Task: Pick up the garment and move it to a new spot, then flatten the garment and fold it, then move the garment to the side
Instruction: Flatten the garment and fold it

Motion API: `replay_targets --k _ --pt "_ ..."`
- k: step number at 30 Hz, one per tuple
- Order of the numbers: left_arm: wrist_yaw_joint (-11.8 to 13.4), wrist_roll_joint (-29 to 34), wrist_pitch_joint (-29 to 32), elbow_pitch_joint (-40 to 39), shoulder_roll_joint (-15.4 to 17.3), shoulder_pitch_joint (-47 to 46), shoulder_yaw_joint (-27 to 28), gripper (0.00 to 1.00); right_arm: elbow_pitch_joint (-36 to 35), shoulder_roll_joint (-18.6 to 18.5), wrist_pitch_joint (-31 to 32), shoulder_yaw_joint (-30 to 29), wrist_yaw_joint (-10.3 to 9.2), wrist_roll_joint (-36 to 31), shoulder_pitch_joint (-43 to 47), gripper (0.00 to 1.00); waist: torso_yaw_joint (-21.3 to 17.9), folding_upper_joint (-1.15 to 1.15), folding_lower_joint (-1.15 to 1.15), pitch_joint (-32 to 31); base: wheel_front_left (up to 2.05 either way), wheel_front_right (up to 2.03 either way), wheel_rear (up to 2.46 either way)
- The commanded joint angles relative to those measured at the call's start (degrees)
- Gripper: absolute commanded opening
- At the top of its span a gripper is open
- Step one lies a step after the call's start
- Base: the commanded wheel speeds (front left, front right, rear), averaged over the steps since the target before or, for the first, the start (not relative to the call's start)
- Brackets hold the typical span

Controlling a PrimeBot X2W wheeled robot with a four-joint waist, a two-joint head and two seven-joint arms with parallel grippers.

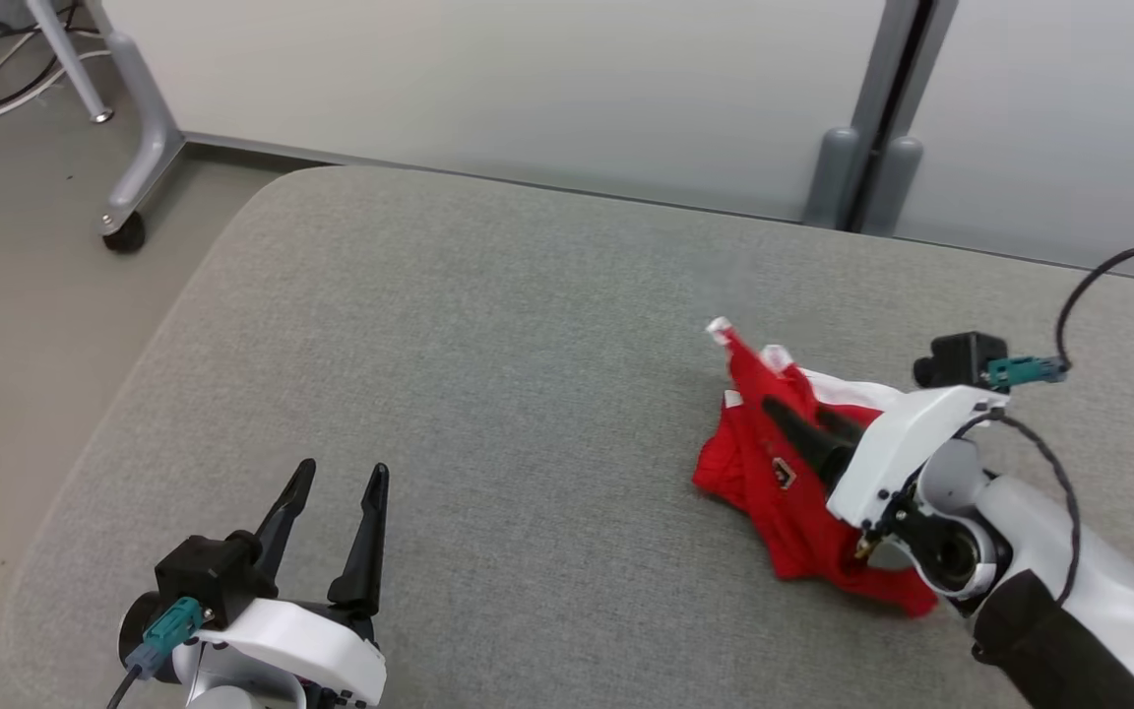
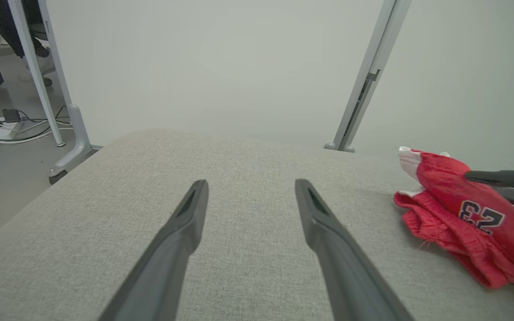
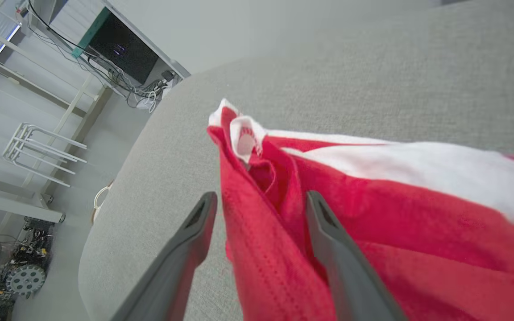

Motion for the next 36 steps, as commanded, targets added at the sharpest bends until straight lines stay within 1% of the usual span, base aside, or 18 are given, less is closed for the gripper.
replay_targets --k 1,4,7,9,11,12,13,16,17,19,20,23,26,29,31,32,34,36 --pt "0.0 0.05 -0.18 -0.16 0.14 -0.22 0.16 1.0 -1.64 -1.31 -1.77 -0.58 0.04 -0.32 -0.31 1.0 -1.21 0.0 0.0 -0.82 0.0 0.0 0.0" --pt "0.58 0.16 -0.22 -0.77 0.23 0.37 0.56 1.0 -5.68 -3.45 -4.87 -2.56 0.03 1.03 0.95 1.0 -2.73 0.0 0.0 -1.75 0.0 0.0 0.0" --pt "1.08 0.23 -0.25 -1.49 0.32 0.99 0.95 1.0 -8.81 -7.36 -8.07 -4.99 0.03 1.37 2.39 1.0 -4.0 0.0 0.0 -2.53 0.0 0.0 0.0" --pt "1.17 0.32 -0.27 -1.98 0.34 1.44 1.05 1.0 -9.57 -9.49 -10.57 -6.98 0.03 1.36 3.42 1.0 -4.46 0.0 0.0 -2.81 0.0 0.0 0.0" --pt "1.41 0.4 -0.28 -2.43 0.45 1.89 1.13 1.0 -8.12 -11.4 -12.38 -8.28 0.03 -0.1 4.69 1.0 -4.69 0.0 0.0 -2.94 0.0 0.0 0.0" --pt "1.46 0.45 -0.29 -2.65 0.48 1.94 1.12 1.0 -6.81 -11.98 -12.79 -8.26 0.03 -1.37 5.09 1.0 -4.71 0.0 0.0 -2.93 0.0 0.0 0.0" --pt "1.41 0.48 -0.29 -2.8 0.46 1.88 1.07 1.0 -5.74 -11.74 -12.9 -8.21 0.03 -2.02 5.36 1.0 -4.68 0.0 0.0 -2.86 0.0 0.0 0.0" --pt "1.15 0.51 -0.26 -2.82 0.55 1.64 0.84 1.0 -2.74 -10.09 -11.62 -7.63 0.04 -3.28 5.68 1.0 -4.15 0.0 0.0 -2.42 0.0 0.0 0.0" --pt "1.05 0.55 -0.16 -2.78 0.53 1.15 0.69 1.0 -0.78 -8.85 -10.57 -7.23 0.03 -3.66 5.74 0.0 -3.48 0.0 0.0 -2.03 0.0 0.0 0.0" --pt "1.08 0.56 -0.08 -2.73 0.47 0.91 0.53 1.0 0.84 -7.27 -9.47 -6.45 0.03 -4.05 5.63 0.0 -2.71 0.0 0.0 -1.78 0.0 0.0 0.0" --pt "1.08 0.56 -0.08 -2.73 0.47 0.91 0.53 1.0 0.84 -7.27 -9.47 -6.45 0.03 -4.05 5.63 0.0 -2.71 0.0 0.0 -1.78 0.0 0.0 0.0" --pt "1.29 0.43 0.04 -2.32 0.66 0.95 0.56 1.0 2.22 -4.88 -7.05 -5.44 0.04 -3.18 6.15 0.0 -1.56 0.0 0.0 -1.69 0.0 0.0 0.0" --pt "1.18 0.24 0.08 -2.07 0.75 1.02 0.48 1.0 1.59 -3.46 -4.33 -3.89 0.03 -1.95 7.14 0.0 -0.44 0.0 0.0 -1.83 0.0 0.0 0.0" --pt "1.18 0.1 0.11 -1.92 0.78 1.16 0.43 1.0 -0.63 -2.18 -2.7 -2.67 0.04 -0.34 8.24 0.0 0.28 0.0 0.0 -2.19 0.0 0.0 0.0" --pt "1.26 -0.05 0.1 -1.78 0.92 1.57 0.41 1.0 -3.66 -0.64 -1.36 -1.81 0.04 1.51 9.37 0.0 0.43 0.0 0.0 -2.51 0.0 0.0 0.0" --pt "1.34 -0.09 0.09 -1.71 0.96 1.8 0.38 1.0 -5.02 -0.45 -0.97 -1.44 0.04 2.11 9.73 0.0 0.43 0.0 0.0 -2.64 0.0 0.0 0.0" --pt "1.44 -0.31 0.1 -1.59 0.89 2.19 0.29 1.0 -7.45 -0.13 -0.34 -0.23 0.03 2.69 10.5 0.0 0.31 0.0 0.0 -2.93 0.0 0.0 0.0" --pt "1.52 -0.4 0.14 -1.55 0.82 2.43 0.23 1.0 -9.85 1.02 0.39 1.59 0.04 2.88 11.29 0.0 0.11 0.0 0.0 -3.18 0.0 0.0 0.0"
